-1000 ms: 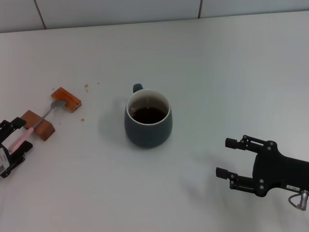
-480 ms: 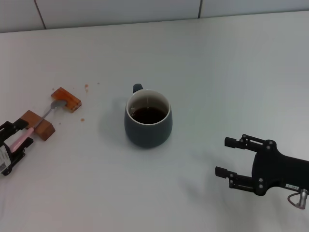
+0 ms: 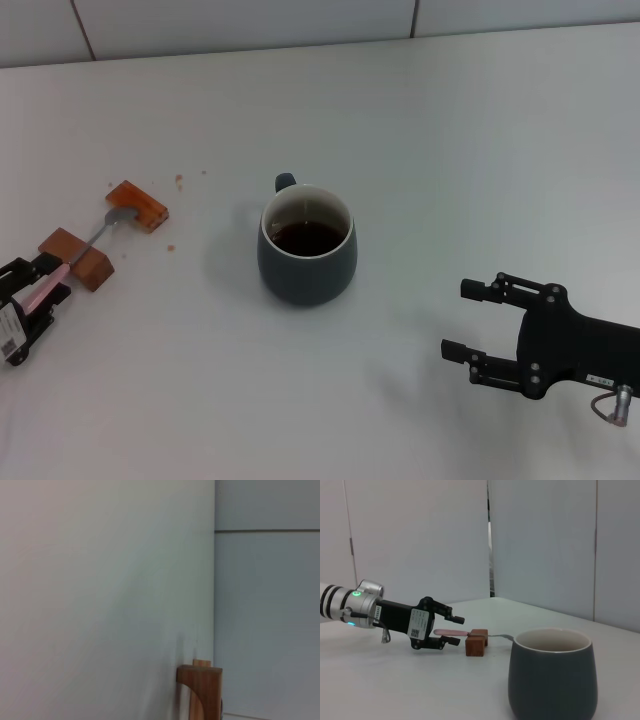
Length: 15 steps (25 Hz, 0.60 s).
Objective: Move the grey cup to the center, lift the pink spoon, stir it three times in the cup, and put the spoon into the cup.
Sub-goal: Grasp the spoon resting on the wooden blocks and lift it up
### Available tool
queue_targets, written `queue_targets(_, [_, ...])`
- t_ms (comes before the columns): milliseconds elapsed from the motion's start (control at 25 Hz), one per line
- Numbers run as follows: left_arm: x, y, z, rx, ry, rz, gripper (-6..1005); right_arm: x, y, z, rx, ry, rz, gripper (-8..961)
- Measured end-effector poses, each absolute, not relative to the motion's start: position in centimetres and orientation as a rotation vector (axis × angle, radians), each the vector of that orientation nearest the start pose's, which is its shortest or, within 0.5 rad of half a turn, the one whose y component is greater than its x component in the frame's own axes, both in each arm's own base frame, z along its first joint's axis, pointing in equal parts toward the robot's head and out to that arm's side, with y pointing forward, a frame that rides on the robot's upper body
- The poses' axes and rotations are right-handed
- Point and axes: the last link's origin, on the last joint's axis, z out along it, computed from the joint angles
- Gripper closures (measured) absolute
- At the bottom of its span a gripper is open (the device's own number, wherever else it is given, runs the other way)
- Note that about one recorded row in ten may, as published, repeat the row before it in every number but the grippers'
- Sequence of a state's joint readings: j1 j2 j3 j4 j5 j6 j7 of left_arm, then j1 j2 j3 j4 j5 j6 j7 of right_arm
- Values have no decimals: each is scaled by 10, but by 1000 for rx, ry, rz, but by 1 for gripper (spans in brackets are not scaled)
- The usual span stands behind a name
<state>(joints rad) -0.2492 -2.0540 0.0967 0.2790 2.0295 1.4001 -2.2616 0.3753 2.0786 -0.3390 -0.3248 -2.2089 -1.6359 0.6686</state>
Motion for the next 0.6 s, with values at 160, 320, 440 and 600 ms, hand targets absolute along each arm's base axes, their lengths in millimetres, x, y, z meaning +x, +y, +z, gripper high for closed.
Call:
queue_targets(160, [-394, 232, 1, 1363, 2684, 1590, 570, 322, 239, -37, -2629, 298, 763, 211])
queue_targets(320, [-395, 231, 1, 1360, 2690, 1589, 613, 323, 240, -38, -2628, 298, 754, 211])
queue_targets(440, [-395, 232, 0, 1360, 2696, 1582, 645, 323, 241, -38, -2628, 299, 747, 211])
queue_targets(600, [-395, 232, -1, 1363, 2698, 1577, 723, 323, 242, -40, -2633, 299, 733, 211])
